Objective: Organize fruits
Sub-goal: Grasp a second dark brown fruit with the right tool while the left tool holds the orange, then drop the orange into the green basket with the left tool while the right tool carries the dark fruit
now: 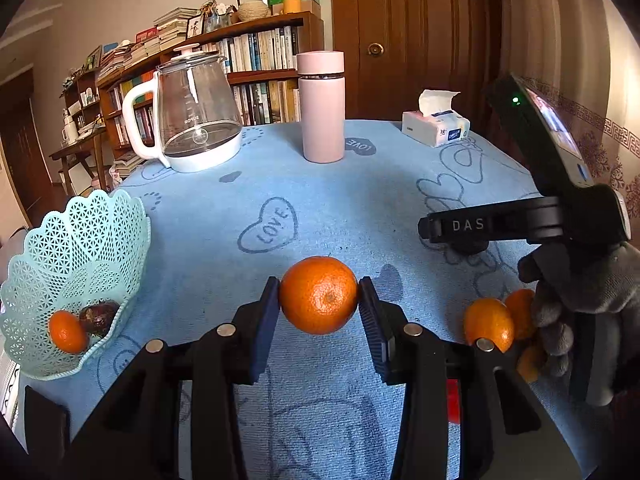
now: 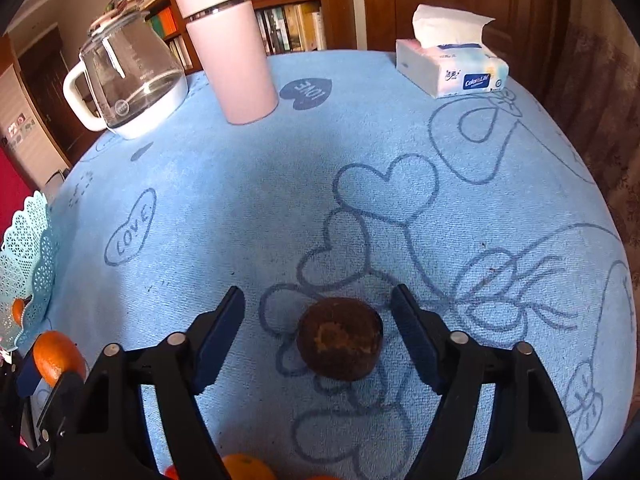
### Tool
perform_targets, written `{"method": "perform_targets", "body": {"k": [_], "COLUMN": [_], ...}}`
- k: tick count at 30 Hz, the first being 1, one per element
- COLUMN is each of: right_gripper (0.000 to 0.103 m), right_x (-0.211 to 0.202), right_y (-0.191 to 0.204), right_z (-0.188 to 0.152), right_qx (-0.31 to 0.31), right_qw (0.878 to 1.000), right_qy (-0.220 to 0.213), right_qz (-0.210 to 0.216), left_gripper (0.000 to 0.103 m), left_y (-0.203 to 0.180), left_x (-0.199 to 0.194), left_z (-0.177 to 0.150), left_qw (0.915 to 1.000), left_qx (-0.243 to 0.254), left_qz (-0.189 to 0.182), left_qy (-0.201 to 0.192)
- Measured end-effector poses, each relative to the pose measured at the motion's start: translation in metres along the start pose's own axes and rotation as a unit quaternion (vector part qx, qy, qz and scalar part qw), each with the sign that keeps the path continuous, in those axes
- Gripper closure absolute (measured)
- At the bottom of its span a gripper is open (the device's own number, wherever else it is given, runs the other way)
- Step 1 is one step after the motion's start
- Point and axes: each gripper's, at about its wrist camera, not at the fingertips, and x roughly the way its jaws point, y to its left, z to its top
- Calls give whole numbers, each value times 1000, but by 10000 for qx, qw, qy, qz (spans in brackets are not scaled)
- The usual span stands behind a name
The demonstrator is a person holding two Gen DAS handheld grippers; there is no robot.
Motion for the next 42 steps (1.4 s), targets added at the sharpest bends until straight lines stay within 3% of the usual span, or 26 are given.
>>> {"method": "perform_targets", "body": {"k": [9, 26, 32, 42], "right_gripper": [64, 64, 64, 64], "right_x": [8, -26, -15, -12], "right_y": [2, -24, -24, -15], "right_z": [5, -20, -22, -26], "right_qx": [-207, 474, 501, 268], "right_qw": [9992, 9978, 9979, 9993], "right_qy": [81, -397, -242, -268], "right_qz": [-340, 256, 345, 74], "left_gripper": [62, 62, 62, 62], "left_y": [1, 4, 7, 10], "left_x": [0, -1, -1, -3], "left_z": [0, 1, 1, 1], "left_qw": [10000, 9999, 9999, 9998], "left_qx": [-14, -108, -158, -206], "left_qz": [3, 21, 56, 60], "left_qy": [9, -27, -29, -53]}}
